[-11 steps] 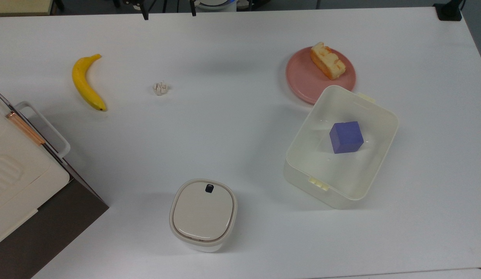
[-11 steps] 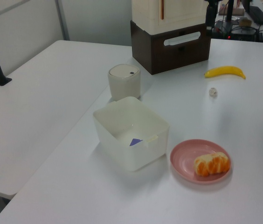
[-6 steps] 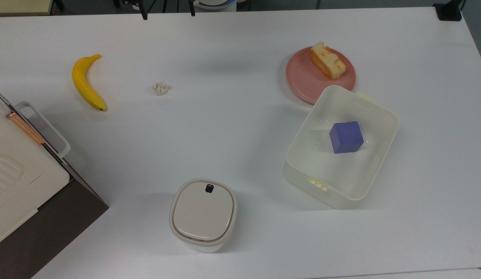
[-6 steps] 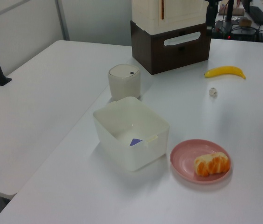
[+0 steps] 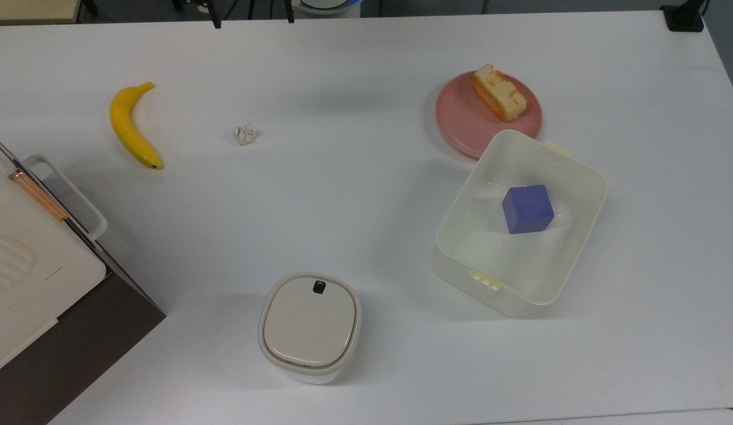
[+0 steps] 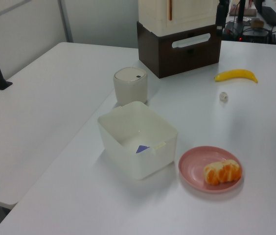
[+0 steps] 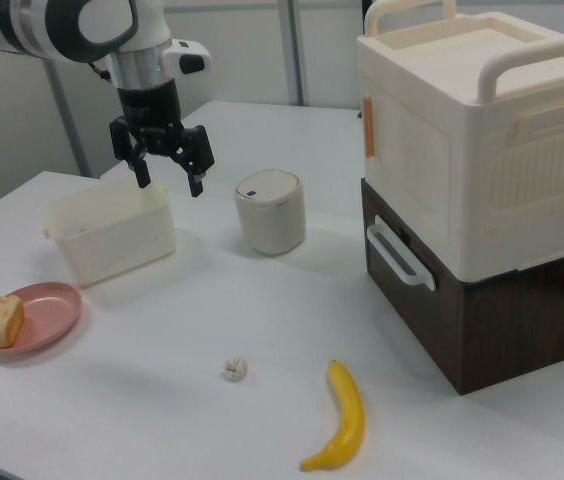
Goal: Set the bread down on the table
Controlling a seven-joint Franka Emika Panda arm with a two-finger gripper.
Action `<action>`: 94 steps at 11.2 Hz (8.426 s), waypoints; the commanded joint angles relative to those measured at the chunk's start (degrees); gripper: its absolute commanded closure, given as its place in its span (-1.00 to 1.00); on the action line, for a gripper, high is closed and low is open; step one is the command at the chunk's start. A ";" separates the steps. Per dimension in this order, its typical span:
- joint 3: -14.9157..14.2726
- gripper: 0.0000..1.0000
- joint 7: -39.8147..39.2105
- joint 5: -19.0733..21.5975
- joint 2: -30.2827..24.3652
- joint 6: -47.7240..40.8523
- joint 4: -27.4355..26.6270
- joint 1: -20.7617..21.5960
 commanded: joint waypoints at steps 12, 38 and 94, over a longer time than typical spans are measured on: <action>-0.60 -1.00 -1.67 1.68 -0.04 -1.02 0.84 0.40; 6.16 -1.00 10.63 2.12 1.64 5.47 -5.74 35.47; 3.65 1.00 8.26 -2.89 1.11 17.17 -13.49 30.82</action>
